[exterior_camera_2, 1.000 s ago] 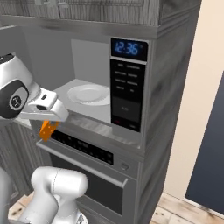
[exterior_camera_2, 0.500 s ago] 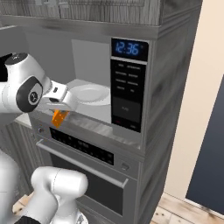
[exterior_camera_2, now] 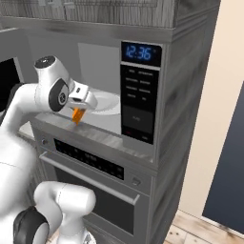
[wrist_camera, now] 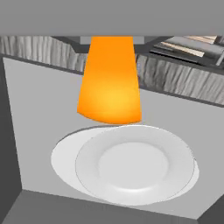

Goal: Pick the cheese from the counter and place it in the microwave.

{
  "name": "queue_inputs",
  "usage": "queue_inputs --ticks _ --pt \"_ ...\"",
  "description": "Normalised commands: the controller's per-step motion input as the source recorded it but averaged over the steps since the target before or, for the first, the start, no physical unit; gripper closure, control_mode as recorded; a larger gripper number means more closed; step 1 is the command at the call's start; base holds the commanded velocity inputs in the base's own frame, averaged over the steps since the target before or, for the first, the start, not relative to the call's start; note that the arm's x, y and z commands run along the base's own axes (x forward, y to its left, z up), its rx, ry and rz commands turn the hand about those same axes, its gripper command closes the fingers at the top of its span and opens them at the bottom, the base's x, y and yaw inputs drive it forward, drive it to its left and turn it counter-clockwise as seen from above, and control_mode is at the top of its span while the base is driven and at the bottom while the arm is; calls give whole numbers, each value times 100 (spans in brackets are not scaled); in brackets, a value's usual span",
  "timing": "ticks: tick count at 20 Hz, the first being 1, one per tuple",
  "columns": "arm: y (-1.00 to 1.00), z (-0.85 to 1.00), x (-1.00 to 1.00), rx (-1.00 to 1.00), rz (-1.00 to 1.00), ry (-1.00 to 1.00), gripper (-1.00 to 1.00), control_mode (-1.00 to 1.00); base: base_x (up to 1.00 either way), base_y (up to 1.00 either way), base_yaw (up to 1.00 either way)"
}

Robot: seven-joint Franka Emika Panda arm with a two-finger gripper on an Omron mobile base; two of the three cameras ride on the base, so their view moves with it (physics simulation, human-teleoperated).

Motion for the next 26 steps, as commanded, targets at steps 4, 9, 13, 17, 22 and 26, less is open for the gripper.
queue_inputs --ticks 4,9,13,17,22,26 --pt "0 0 100 5 0 3 100 -100 0 0 0" --pt "21 -16 53 8 -1 1 100 -100 0 0 0" --pt "3 -30 56 8 -4 2 100 -100 0 0 0" --pt "2 -36 53 5 -4 5 100 -100 0 0 0" --pt "2 -13 58 3 -4 0 100 -100 0 0 0" --pt "0 0 50 0 -3 0 100 -100 0 0 0"
